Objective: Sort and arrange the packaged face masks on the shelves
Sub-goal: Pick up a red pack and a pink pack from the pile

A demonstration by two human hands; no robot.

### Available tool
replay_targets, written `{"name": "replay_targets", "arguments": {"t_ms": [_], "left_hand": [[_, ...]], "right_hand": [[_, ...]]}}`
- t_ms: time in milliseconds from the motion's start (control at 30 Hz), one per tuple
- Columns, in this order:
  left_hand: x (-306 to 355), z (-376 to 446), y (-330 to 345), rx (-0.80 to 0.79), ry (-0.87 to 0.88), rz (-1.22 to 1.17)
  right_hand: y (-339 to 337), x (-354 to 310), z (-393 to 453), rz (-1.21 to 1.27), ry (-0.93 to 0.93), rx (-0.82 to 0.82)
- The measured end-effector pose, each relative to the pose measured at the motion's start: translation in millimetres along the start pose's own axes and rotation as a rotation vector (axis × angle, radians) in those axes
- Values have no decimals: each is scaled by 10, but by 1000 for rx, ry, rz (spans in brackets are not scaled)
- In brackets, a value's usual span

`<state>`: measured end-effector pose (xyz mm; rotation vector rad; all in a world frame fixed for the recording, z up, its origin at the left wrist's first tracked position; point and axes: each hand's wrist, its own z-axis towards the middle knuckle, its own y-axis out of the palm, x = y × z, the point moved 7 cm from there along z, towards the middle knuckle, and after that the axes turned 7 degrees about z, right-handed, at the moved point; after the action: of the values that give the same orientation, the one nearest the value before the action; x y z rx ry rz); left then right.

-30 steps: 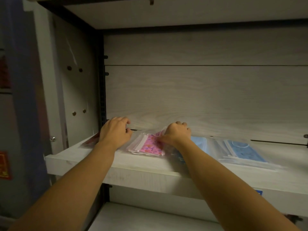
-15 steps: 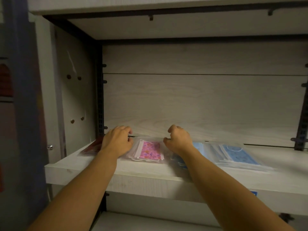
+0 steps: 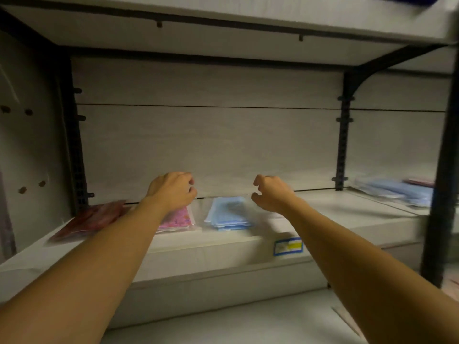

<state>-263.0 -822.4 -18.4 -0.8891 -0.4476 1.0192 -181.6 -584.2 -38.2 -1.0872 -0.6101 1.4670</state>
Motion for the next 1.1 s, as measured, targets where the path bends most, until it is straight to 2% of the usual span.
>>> {"name": "replay_targets", "arguments": {"t_ms": [167,367,867,1100], "left_hand": [[724,135,18,-19,155,-59],[1403,100,95,-12,221,-66],[2534,-353,-226,-10,196,-66],[3137,-693,-364,-60,142,-66]], "right_hand": [[-352,436,-367,-119,85,11],[-684,875,-664,-241,151,24],[-1148,1717,-1420,-220,125,-5],[-1469,2197,-1865,-188,93,-18]]}}
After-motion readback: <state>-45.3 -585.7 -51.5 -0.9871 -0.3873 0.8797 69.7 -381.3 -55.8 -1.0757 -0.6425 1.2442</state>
